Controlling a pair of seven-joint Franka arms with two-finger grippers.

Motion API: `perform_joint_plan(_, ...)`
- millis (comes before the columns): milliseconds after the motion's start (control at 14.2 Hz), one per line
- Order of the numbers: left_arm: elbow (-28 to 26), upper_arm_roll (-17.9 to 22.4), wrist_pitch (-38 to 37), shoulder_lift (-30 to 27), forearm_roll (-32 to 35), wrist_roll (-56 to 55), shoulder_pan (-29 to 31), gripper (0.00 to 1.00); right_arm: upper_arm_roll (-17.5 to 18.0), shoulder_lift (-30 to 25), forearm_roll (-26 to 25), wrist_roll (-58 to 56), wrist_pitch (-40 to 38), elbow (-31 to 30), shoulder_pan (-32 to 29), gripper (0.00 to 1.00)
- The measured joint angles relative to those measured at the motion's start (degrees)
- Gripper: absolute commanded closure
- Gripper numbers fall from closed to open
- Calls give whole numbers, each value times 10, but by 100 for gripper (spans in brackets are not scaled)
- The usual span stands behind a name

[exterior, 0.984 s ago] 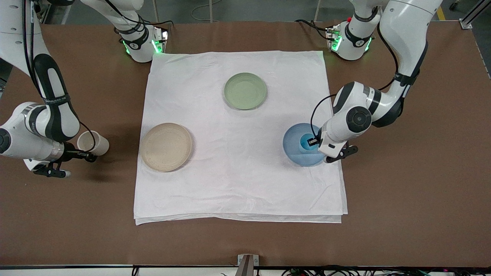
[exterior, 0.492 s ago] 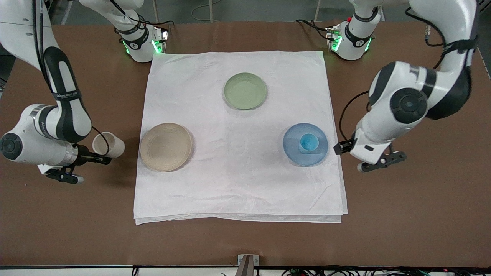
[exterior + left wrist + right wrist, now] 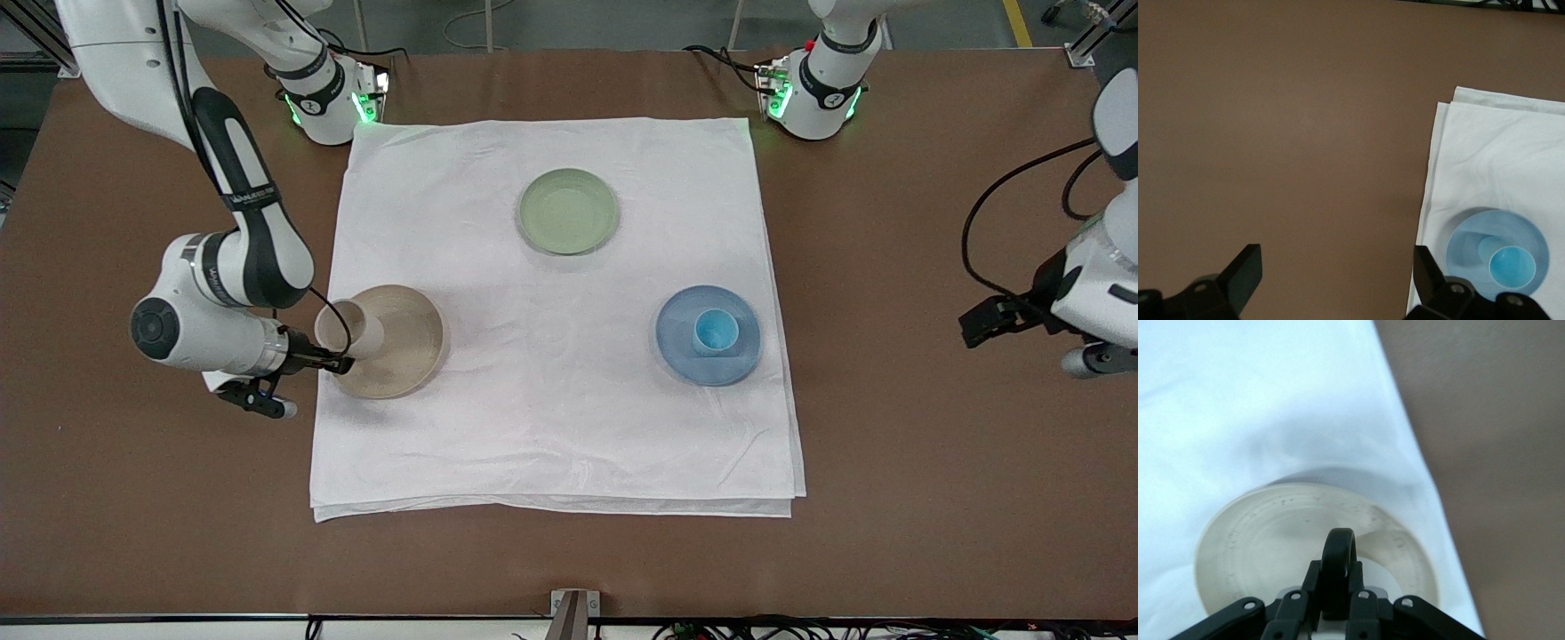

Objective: Place blue cup in blue plate and white mug in gray plate
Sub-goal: 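Lower the white mug onto the beige plate with the right gripper, then open the right gripper and withdraw it from the mug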

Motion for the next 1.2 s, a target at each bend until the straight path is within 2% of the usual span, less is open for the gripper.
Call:
perform_joint_plan(211,0,-5,-37,-41,-19,6,-1,0,0,0,0,27,31,-19,34,98)
perform_joint_plan(281,0,-4,-40,-49,-21,6,-5,0,-1,0,0,27,33,-21,36,86)
perform_joint_plan(422,-2,22,-46,-60,-37,13,-29,0,-6,0,0,27,33,-21,35,0)
perform_joint_plan(633,-19,120,-74,-86,-70,57,-96,0,-11,-2,0,26,33,-21,34,0)
perform_joint_plan(773,-41,162,-95,-111,-79,64,-124,0,-12,-5,0,26,19,-10,34,0)
perform_joint_plan(984,-65,170,-104,-139,-84,65,-127,0,-27,-12,-5,22,-71,55,31,0)
perform_joint_plan(1195,-72,166,-103,-141,-84,65,-133,0,-51,-22,-67,-37,-180,142,14,0)
